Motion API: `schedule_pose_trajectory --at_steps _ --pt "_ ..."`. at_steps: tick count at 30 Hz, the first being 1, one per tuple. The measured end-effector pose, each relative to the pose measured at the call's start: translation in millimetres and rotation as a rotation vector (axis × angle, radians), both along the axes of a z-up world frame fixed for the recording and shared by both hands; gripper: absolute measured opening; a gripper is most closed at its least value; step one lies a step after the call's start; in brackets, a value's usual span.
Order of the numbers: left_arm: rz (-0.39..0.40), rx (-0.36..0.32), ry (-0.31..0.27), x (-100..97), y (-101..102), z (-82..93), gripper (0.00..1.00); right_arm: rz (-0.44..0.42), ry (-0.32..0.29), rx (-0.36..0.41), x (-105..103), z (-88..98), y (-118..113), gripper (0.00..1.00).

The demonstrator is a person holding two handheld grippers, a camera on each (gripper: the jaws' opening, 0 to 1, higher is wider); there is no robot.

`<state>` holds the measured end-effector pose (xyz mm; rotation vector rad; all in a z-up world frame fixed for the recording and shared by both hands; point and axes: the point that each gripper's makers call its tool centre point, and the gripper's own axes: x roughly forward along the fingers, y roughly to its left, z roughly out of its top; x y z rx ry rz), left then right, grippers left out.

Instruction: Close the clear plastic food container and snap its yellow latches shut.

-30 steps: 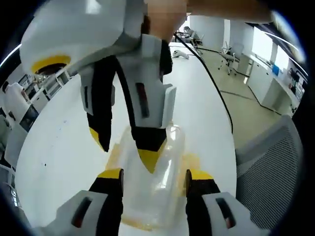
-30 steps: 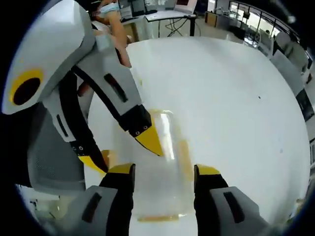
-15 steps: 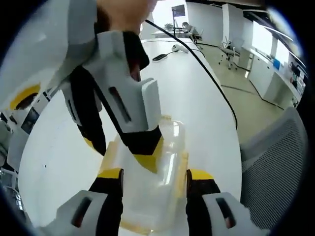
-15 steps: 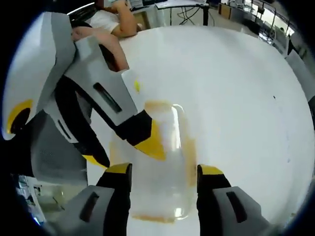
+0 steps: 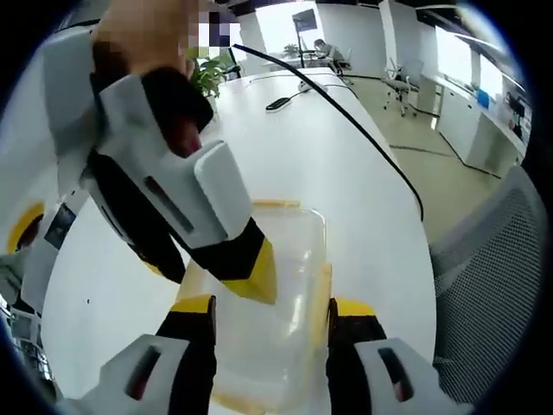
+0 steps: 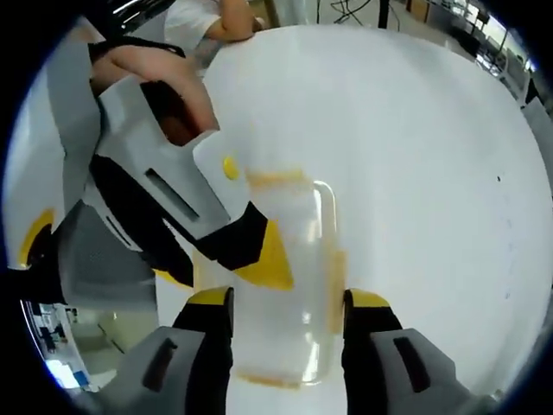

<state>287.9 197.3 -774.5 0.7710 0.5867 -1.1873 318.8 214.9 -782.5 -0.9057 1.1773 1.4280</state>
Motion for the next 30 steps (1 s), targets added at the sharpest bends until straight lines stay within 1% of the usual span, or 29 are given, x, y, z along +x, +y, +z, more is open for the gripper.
schedule_pose_trajectory --at_steps 2,3,4,5,8,9,10,13,15,17,23,30 --pt "-0.005 0.013 -0.002 0.1 -0.3 -0.4 0.44 -0.003 0.002 0.001 -0.2 0.0 0.0 0.46" --pt "-0.022 0.026 -0.009 -2.3 -0.6 -2.6 0.44 -0.025 -0.003 -0.001 0.9 -1.0 -0.2 0.45" --pt "-0.046 0.047 -0.042 -0.7 -1.0 -2.2 0.43 -0.014 0.01 0.005 -0.4 -0.2 1.6 0.45" --pt "-0.06 0.064 -0.058 -2.0 -2.3 -3.6 0.42 -0.02 0.01 0.004 -0.3 0.0 1.8 0.45" --pt "-0.032 0.064 -0.042 0.3 -2.6 -3.8 0.41 -0.017 0.008 -0.021 -2.0 -0.3 3.6 0.45" --pt "-0.026 0.064 -0.05 2.1 -4.0 -4.9 0.4 -0.016 -0.013 -0.034 0.4 -0.8 2.9 0.45" --pt "-0.029 0.069 -0.057 0.3 -3.0 -3.8 0.39 -0.027 0.003 -0.038 -2.7 0.2 3.9 0.45" --pt "-0.034 0.051 -0.048 0.6 -4.0 -3.4 0.4 -0.028 0.012 -0.026 -1.5 -0.3 1.4 0.46" --pt "-0.04 0.037 -0.055 -0.1 -3.8 -3.0 0.4 -0.031 0.018 -0.018 -1.5 -0.6 0.9 0.46" --pt "-0.038 0.038 -0.053 -0.9 -4.1 -3.1 0.4 -0.03 0.017 -0.022 -2.6 -0.8 1.6 0.46" --pt "-0.037 0.052 -0.052 -1.0 -3.5 -3.6 0.41 -0.019 0.013 -0.068 -2.6 -1.9 1.0 0.47" --pt "-0.037 0.051 -0.053 -1.0 -2.8 -3.3 0.41 -0.03 0.006 -0.066 -2.6 -2.2 -0.8 0.47"
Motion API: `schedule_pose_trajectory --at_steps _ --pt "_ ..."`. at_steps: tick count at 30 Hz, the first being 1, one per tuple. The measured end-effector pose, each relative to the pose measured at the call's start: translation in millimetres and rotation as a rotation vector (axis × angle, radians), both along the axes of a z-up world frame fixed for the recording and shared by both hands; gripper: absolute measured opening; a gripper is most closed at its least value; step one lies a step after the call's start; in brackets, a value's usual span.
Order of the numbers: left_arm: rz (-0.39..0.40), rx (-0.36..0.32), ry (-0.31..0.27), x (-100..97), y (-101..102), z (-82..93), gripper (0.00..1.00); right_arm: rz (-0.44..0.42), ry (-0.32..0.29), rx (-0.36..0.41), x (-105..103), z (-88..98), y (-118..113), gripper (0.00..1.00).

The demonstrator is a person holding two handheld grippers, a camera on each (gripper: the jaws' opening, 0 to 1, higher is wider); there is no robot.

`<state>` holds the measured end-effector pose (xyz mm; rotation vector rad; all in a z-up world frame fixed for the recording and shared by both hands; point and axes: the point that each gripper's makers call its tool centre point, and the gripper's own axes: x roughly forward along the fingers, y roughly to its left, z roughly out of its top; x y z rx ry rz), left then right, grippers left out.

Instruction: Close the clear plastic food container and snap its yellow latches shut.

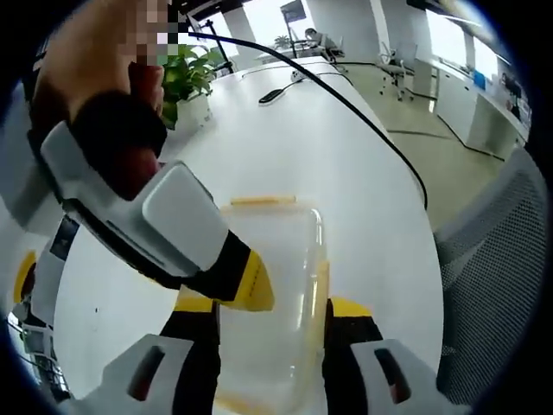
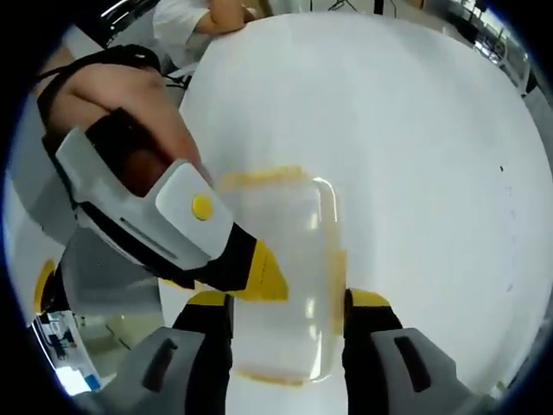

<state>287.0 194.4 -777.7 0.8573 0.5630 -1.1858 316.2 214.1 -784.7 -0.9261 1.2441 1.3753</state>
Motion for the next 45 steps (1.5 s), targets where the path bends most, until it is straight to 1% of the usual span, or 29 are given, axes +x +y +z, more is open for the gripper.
schedule_pose_trajectory --at_steps 7,10,11,13,15,17,20,23,25,28,29,30,32,34,36,37,39,40,41,42,43,45 --pt "-0.001 0.001 -0.001 0.0 1 0.3 0.41 0.007 -0.001 0.001 0 -0.4 0 0.48" --pt "-0.004 0.009 0.0 -0.3 1 0.1 0.41 0.012 -0.014 0.004 -1 0.4 -1 0.48" --pt "-0.005 0.013 0.001 -0.1 1 0.1 0.41 0.016 -0.023 0.003 -1 0.8 0 0.48" --pt "-0.007 0.024 0.001 -0.4 1 0.1 0.41 0.039 -0.061 -0.005 -1 2.4 0 0.47" --pt "-0.011 0.027 0.0 -0.6 1 0.0 0.42 0.081 -0.111 -0.013 -1 4.2 2 0.47" --pt "-0.014 0.022 0.0 -1.0 1 0.1 0.42 0.086 -0.12 -0.004 -3 5.4 2 0.47" --pt "-0.018 0.025 0.001 -1.1 1 0.1 0.42 0.066 -0.123 0.036 -1 5.7 1 0.47" --pt "-0.026 0.021 0.007 -1.0 2 0.6 0.42 0.045 -0.136 0.056 -1 6.6 0 0.47" --pt "-0.031 0.02 0.009 -1.5 2 0.8 0.42 0.034 -0.142 0.087 -1 7.3 0 0.47" --pt "-0.038 0.015 0.024 -1.1 2 2.1 0.42 -0.013 -0.144 0.164 -1 8.9 -1 0.47" --pt "-0.04 0.014 0.03 -1.1 2 2.4 0.42 -0.047 -0.143 0.191 0 9.4 -2 0.48" --pt "-0.042 0.012 0.041 -0.9 2 3.4 0.42 -0.073 -0.152 0.195 1 9.5 -4 0.48" --pt "-0.065 0.02 0.053 -1.2 2 3.3 0.43 -0.082 -0.164 0.21 0 10.5 -5 0.48" --pt "-0.117 0.056 0.071 -5.6 3 2.5 0.45 -0.093 -0.171 0.226 0 11.5 -6 0.48" --pt "-0.135 0.073 0.078 -8.4 3 2.2 0.5 -0.092 -0.18 0.255 0 12.0 -5 0.47" --pt "-0.149 0.081 0.076 -9.6 4 1.6 0.52 -0.106 -0.183 0.267 0 12.7 -6 0.47" --pt "-0.155 0.08 0.078 -11.0 4 0.8 0.54 -0.149 -0.191 0.267 1 12.5 -7 0.47" --pt "-0.158 0.079 0.081 -12.0 4 0.8 0.56 -0.14 -0.2 0.274 0 12.7 -6 0.47" --pt "-0.159 0.076 0.089 -13.2 4 1.0 0.57 -0.118 -0.229 0.3 3 14.5 -4 0.48" --pt "-0.155 0.071 0.098 -14.1 4 1.2 0.58 -0.126 -0.246 0.309 5 15.2 -4 0.52" --pt "-0.144 0.064 0.108 -14.5 3 1.8 0.59 -0.157 -0.251 0.312 8 16.0 -6 0.54" --pt "-0.137 0.063 0.122 -16.3 3 2.1 0.62 -0.176 -0.235 0.319 10 19.4 -8 0.53"
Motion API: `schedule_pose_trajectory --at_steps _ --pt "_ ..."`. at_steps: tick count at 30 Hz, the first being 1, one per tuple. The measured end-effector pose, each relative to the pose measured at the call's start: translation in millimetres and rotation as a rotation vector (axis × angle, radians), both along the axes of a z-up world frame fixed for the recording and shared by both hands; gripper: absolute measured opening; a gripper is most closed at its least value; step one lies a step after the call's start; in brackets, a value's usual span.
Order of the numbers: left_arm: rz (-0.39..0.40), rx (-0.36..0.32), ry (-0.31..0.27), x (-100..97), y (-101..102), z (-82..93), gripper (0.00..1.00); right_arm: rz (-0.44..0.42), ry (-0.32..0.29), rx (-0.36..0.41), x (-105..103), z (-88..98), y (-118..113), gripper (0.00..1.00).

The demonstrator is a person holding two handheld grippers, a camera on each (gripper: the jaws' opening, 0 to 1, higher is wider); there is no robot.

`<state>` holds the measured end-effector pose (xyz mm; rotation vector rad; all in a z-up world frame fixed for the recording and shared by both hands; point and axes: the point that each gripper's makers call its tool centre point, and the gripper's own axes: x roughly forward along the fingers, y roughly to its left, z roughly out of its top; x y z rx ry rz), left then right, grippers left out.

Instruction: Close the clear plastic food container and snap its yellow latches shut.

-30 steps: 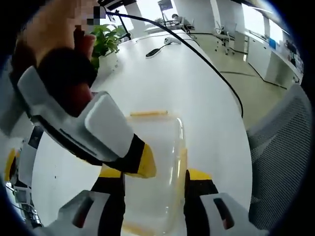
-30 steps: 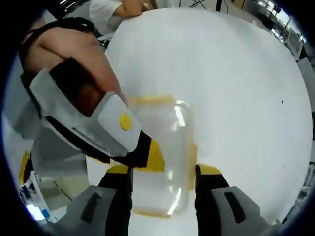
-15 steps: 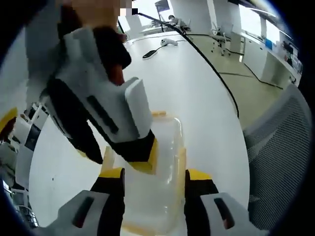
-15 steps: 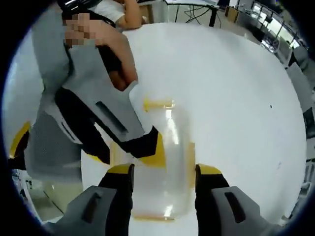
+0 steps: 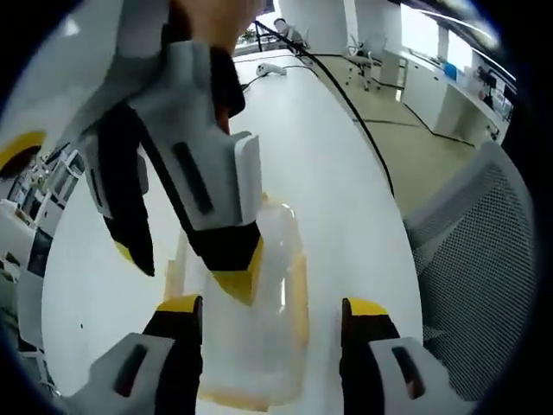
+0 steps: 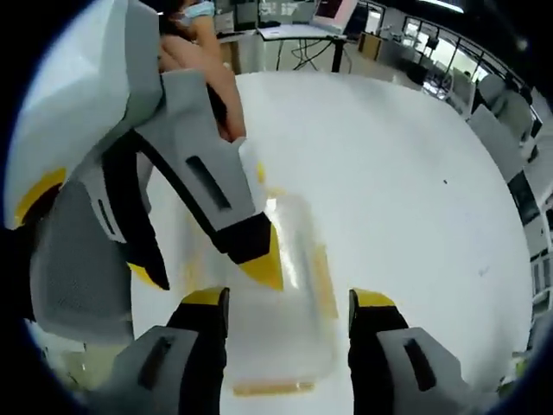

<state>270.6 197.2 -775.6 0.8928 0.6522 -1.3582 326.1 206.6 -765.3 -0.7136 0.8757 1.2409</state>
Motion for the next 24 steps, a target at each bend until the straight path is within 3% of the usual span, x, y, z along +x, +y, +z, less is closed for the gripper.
schedule_pose_trajectory --at_steps 2,5,9,12,15,19,20,24 --pt "0.034 0.004 0.015 -0.3 1 -0.7 0.67 -0.02 -0.01 0.04 5 7.6 2 0.55" --pt "0.06 0.003 0.019 0.4 5 2.7 0.77 -0.035 0.017 0.088 2 19.1 1 0.67" --pt "0.08 -0.013 0.024 3.7 12 11.6 0.86 0.002 0.039 0.084 -10 25.5 -6 0.78" --pt "0.105 -0.005 0.044 7.3 20 9.4 0.91 0.025 0.023 0.085 -16 30.6 -7 0.87" --pt "0.102 0.022 0.042 9.2 26 4.1 0.99 0.062 -0.004 0.036 -21 26.8 -14 0.94" --pt "0.127 0.021 0.069 12.1 29 4.6 0.99 0.138 -0.04 -0.09 -27 11.2 -33 0.95" --pt "0.131 0.022 0.087 11.1 29 3.0 0.99 0.139 -0.035 -0.09 -29 7.2 -33 0.96" --pt "0.113 0.058 0.049 15.7 33 -2.1 0.99 0.147 -0.041 -0.116 -30 0.0 -38 0.95"
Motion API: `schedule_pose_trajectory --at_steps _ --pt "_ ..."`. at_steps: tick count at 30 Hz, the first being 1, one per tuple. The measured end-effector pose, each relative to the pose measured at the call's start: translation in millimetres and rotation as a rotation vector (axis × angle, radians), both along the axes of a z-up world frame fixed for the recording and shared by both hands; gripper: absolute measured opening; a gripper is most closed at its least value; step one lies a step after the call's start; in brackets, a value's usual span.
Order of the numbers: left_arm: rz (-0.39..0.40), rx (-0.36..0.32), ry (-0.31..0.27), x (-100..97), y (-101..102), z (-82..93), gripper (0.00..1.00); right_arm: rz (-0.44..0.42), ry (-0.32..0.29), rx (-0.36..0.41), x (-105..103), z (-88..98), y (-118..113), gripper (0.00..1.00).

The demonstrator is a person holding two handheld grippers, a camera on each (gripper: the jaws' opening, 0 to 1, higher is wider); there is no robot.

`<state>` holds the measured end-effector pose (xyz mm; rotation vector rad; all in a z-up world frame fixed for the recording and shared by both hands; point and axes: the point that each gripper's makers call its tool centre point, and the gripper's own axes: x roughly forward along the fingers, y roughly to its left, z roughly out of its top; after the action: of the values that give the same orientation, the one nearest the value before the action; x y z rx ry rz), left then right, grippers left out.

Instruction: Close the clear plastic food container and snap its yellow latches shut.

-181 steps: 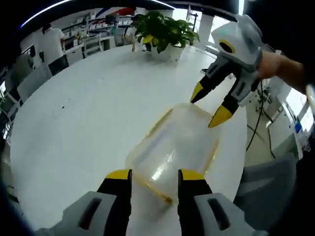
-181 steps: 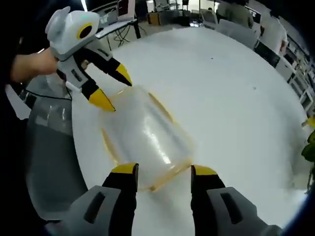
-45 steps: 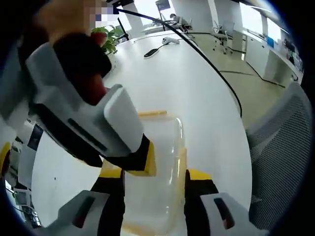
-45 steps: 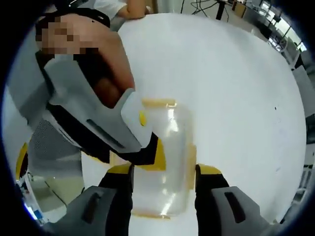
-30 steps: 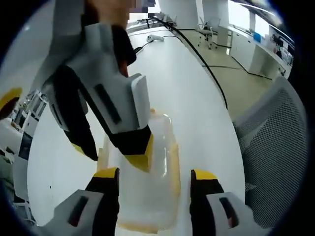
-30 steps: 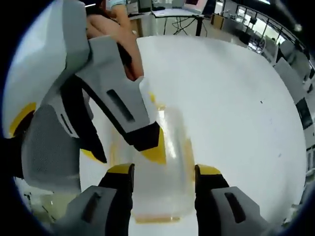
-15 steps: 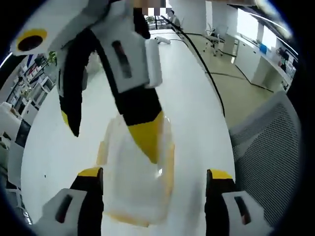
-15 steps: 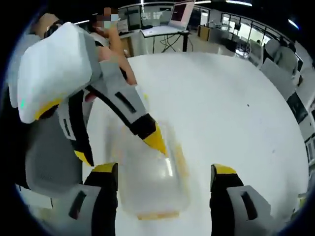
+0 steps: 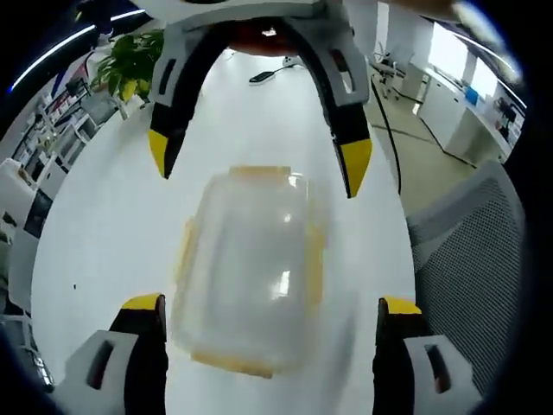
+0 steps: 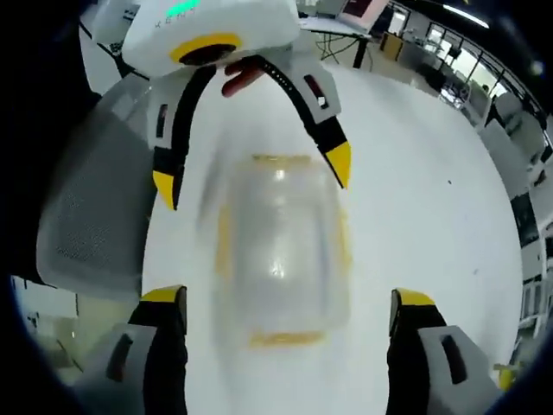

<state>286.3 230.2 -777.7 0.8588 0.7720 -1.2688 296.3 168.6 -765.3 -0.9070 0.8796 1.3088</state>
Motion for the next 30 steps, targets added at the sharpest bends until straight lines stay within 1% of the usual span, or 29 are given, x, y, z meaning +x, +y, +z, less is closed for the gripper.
schedule_pose_trajectory --at_steps 1,4,7,9,13,16,20,23,24,26,28,30 --pt "-0.001 -0.004 -0.012 1.9 0 0.9 0.98 0.001 -0.001 -0.002 0 -0.7 0 0.95" --pt "0.016 0.0 -0.002 4.1 0 -0.2 0.98 0.005 -0.004 -0.008 1 -3.5 -1 0.93" --pt "0.012 0.034 -0.021 10.2 5 -6.5 0.97 0.012 -0.006 -0.027 1 -10.3 -4 0.92" --pt "0.011 0.053 -0.017 11.8 8 -10.2 0.96 0.024 -0.016 -0.048 0 -14.0 -6 0.92" --pt "-0.004 0.083 -0.004 14.9 13 -17.3 0.87 0.033 -0.016 -0.064 -3 -22.9 -10 0.91" --pt "-0.012 0.08 -0.009 15.8 10 -18.7 0.86 0.036 -0.021 -0.07 -4 -28.4 -12 0.89" --pt "-0.015 0.08 -0.01 14.5 7 -23.1 0.86 0.059 -0.028 -0.103 -2 -35.8 -15 0.84" --pt "-0.028 0.098 -0.033 16.8 9 -25.5 0.83 0.049 -0.03 -0.101 1 -37.7 -15 0.79" --pt "-0.023 0.098 -0.036 18.2 9 -25.0 0.81 0.024 -0.008 -0.096 -1 -39.2 -15 0.77" --pt "-0.014 0.095 -0.039 20.0 9 -24.2 0.77 0.025 -0.003 -0.084 -1 -42.1 -13 0.78" --pt "-0.011 0.1 -0.043 20.7 8 -24.9 0.76 0.034 -0.011 -0.084 -2 -46.7 -13 0.79" --pt "-0.012 0.107 -0.046 20.7 8 -25.6 0.76 0.038 -0.012 -0.088 -2 -46.2 -13 0.79"
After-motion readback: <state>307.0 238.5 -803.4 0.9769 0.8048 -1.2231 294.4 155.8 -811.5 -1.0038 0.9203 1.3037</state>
